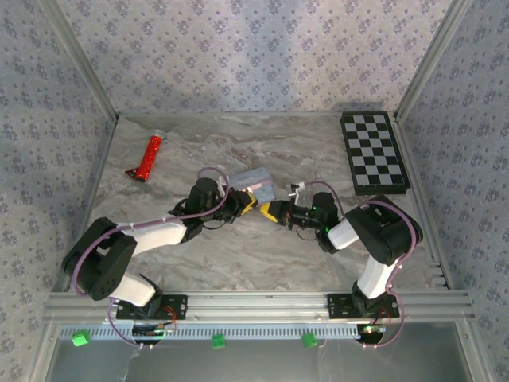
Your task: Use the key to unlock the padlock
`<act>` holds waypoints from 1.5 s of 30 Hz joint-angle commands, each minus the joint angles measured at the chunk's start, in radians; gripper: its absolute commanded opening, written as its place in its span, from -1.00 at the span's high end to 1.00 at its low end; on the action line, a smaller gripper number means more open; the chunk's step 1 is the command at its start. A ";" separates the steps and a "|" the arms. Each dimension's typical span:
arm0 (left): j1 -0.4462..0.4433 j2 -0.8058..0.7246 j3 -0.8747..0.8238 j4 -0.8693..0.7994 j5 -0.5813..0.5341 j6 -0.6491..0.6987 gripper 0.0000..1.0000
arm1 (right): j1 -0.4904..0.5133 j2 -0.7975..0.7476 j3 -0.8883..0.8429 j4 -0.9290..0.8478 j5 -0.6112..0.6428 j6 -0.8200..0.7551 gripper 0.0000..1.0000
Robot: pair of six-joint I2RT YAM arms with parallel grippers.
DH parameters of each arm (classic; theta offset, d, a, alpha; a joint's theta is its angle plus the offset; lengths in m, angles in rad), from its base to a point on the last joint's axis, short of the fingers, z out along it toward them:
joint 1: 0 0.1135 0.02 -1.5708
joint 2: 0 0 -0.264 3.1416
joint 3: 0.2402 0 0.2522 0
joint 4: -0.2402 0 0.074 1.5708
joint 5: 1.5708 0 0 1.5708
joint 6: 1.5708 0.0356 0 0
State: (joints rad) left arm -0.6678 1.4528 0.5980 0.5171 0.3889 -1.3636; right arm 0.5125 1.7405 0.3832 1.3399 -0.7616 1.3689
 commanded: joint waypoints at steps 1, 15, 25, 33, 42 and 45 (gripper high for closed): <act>-0.041 -0.024 0.011 0.081 0.127 0.006 1.00 | -0.019 0.023 0.052 0.054 -0.022 -0.015 1.00; -0.067 0.007 0.048 0.055 0.136 0.035 1.00 | 0.004 0.034 0.091 0.054 -0.016 -0.026 1.00; -0.067 0.019 0.034 -0.012 0.094 0.076 0.85 | 0.081 0.026 0.055 0.054 0.016 -0.053 1.00; -0.062 0.028 0.014 -0.003 0.074 0.076 0.76 | 0.074 0.005 -0.015 0.053 0.047 -0.075 1.00; -0.060 0.044 0.013 -0.019 0.064 0.087 0.59 | 0.087 0.018 -0.015 0.054 0.043 -0.073 1.00; -0.061 0.055 0.010 -0.018 0.058 0.087 0.52 | 0.093 0.014 -0.022 0.054 0.051 -0.072 1.00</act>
State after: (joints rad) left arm -0.6991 1.4921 0.6010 0.4683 0.3698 -1.2869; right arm 0.5869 1.7725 0.3557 1.3357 -0.7219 1.3273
